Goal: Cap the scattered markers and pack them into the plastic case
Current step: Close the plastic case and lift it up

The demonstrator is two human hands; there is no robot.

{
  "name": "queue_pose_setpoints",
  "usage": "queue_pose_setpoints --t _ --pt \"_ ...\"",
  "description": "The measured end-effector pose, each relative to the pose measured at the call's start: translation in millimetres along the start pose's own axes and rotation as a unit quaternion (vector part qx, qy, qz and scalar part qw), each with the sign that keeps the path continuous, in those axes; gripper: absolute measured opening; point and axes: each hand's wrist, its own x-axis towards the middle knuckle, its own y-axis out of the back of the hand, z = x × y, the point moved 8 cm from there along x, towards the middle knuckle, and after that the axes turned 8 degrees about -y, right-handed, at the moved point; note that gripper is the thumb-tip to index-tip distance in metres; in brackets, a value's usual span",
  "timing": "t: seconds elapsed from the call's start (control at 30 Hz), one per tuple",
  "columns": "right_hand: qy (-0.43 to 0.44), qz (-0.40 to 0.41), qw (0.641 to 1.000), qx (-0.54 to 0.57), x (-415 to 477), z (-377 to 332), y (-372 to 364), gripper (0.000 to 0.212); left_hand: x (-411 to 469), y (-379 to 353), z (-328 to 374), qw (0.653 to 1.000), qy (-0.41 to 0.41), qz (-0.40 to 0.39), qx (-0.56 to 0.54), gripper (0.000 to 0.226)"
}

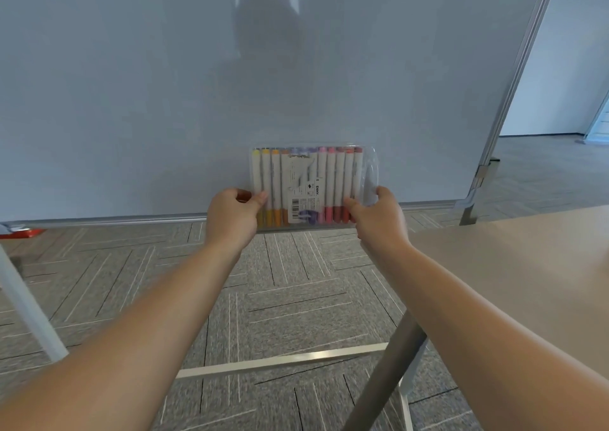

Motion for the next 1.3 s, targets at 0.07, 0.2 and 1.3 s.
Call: queue_pose_setpoints --t 0.07,0.2,1.3 --pt "0.0 -0.005 1.0 -0.003 1 1 -4 0.044 0 0 -2 1.0 0.0 0.0 0.013 0.034" --pt "-0.005 -0.01 1.0 0.007 4 5 -8 0.053 -2 -1 -5 1.0 -0.003 -0.002 0.015 0.033" --pt "-0.041 -0.017 0.999 -0.014 -5 6 -14 0.029 -10 0 -4 0.999 0.018 -0.023 0.045 0.032"
